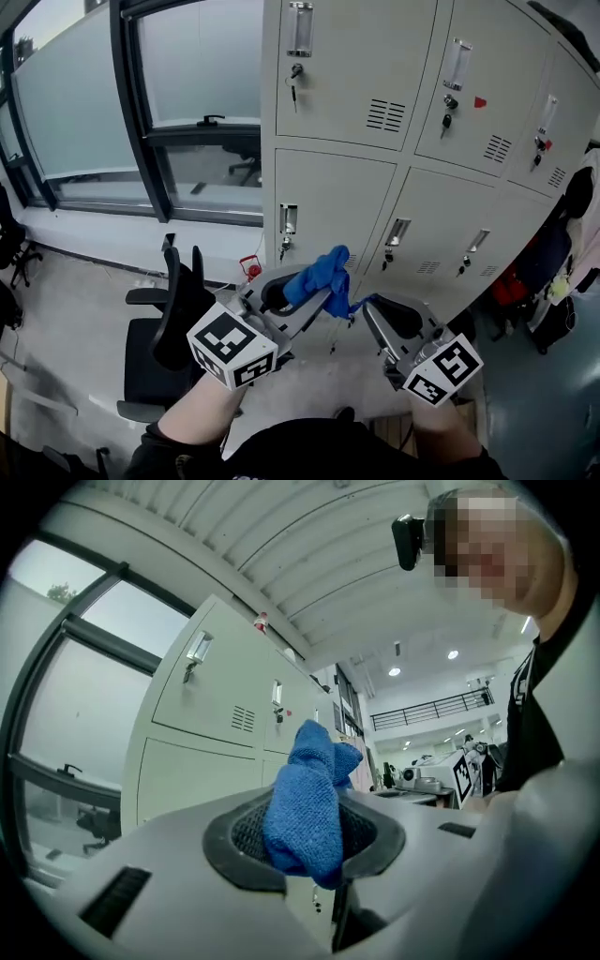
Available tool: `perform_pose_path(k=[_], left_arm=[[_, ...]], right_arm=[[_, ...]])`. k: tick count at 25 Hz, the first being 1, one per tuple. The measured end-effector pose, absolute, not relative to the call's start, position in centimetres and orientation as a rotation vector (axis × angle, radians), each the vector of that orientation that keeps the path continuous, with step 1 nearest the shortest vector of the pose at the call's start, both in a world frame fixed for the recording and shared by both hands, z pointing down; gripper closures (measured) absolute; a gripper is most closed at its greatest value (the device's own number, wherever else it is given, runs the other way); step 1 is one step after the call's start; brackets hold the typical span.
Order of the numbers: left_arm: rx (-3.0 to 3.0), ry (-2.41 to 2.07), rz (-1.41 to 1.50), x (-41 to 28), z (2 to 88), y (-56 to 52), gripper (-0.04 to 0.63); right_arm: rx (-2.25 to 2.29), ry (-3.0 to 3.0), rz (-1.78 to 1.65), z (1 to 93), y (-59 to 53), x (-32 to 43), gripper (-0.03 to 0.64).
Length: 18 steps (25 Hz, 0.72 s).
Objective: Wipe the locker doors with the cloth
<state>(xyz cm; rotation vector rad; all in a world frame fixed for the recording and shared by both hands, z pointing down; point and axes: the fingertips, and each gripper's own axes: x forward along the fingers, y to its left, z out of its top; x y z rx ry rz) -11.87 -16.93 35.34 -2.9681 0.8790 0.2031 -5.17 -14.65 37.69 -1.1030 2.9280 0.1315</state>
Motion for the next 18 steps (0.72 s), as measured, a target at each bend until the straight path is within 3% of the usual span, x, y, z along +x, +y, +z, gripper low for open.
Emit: perform_pose_path(k=[9, 18], left_arm=[[-3.036, 0.974, 0.113, -10.0, 38.3, -15.6, 0.482], [-3.079, 0.954, 0.066, -2.4, 41.2, -14.4, 0.482]], right_arm=[[-0.943, 2.924, 0.120, 37.9, -14.2, -3.9, 0.565], [-0.888, 2.861, 0.074, 39.6, -14.6, 1.9, 0.565]])
